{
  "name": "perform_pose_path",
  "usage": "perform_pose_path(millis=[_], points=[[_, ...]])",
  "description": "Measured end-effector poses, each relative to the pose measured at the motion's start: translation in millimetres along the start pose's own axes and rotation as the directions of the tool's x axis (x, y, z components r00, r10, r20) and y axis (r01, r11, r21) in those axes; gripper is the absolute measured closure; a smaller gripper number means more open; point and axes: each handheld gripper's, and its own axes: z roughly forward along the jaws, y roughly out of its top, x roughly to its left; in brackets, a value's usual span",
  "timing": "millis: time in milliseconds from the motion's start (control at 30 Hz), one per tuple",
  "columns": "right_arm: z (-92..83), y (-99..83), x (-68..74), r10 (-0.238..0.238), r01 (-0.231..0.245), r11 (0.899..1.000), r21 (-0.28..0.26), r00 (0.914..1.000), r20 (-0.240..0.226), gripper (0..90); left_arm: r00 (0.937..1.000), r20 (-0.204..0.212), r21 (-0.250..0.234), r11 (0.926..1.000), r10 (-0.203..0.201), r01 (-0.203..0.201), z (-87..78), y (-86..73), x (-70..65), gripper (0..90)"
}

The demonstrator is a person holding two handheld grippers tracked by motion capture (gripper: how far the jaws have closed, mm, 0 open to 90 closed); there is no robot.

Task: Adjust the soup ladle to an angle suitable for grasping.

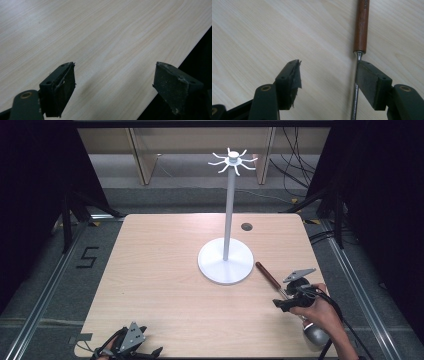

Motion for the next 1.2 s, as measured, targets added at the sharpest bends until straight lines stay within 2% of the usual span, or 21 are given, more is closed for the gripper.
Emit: perform_pose_path(millis=[200,500,533,600,633,667,700,833,867,933,1000,1200], points=[[-0.6,2.5,0.8,-0.010,0.010,1.000,-0.007,1.0000,0.000,37.6,1.0000,-0.001,0.004,1.0000,0.000,0.000,0.2,-0.1,0.5,16.9],[3.2,22.0,10.4,-0.029,0.029,1.000,-0.009,0.9995,-0.015,37.4,1.0000,-0.005,0.008,1.0000,0.002,-0.002,-1.0,0.3,0.6,16.8],[5.3,23.8,10.0,-0.044,0.044,0.999,-0.012,0.9989,-0.017,37.4,0.9999,-0.004,0.003,0.9999,-0.011,0.011,0.0,0.2,0.3,16.8],[6.8,26.0,10.2,-0.046,0.046,0.999,-0.011,0.9987,-0.021,37.4,0.9999,-0.004,0.003,0.9999,-0.012,0.012,0.2,0.1,0.1,16.8],[7.3,28.9,10.5,-0.034,0.034,0.999,-0.006,0.9991,-0.024,37.5,1.0000,-0.002,0.010,0.9999,-0.004,0.004,-0.3,0.1,0.5,16.8],[10.8,35.4,8.4,-0.030,0.030,1.000,0.002,0.9994,-0.018,37.6,0.9998,0.001,-0.004,0.9998,-0.019,0.019,0.0,0.0,-0.4,16.8],[12.8,37.7,8.1,-0.020,0.020,1.000,0.006,0.9998,-0.009,37.6,0.9998,0.001,-0.002,0.9998,-0.018,0.018,-0.3,0.0,-0.2,16.8],[18.2,44.7,4.7,-0.037,0.037,0.999,0.008,0.9993,-0.007,37.6,0.9998,0.004,-0.002,0.9998,-0.020,0.020,-0.2,-0.3,-0.3,16.8],[19.8,49.7,4.4,-0.030,0.030,0.999,0.032,0.9995,0.003,37.7,0.9999,-0.005,0.005,0.9999,-0.012,0.012,-0.2,-0.1,0.8,16.8],[21.2,52.2,3.9,-0.028,0.028,0.999,0.034,0.9996,0.010,37.7,0.9999,-0.006,0.004,0.9999,-0.014,0.014,-0.1,-0.1,0.7,16.8],[26.2,58.4,-0.5,-0.048,0.047,0.997,0.053,0.9987,0.018,38.1,0.9999,-0.003,0.002,0.9999,-0.015,0.015,0.1,-0.3,0.3,16.8],[29.6,70.8,-5.4,-0.030,0.027,0.996,0.085,0.9990,0.034,38.8,0.9999,-0.004,0.005,0.9999,-0.013,0.013,0.5,-0.4,0.6,16.8]])
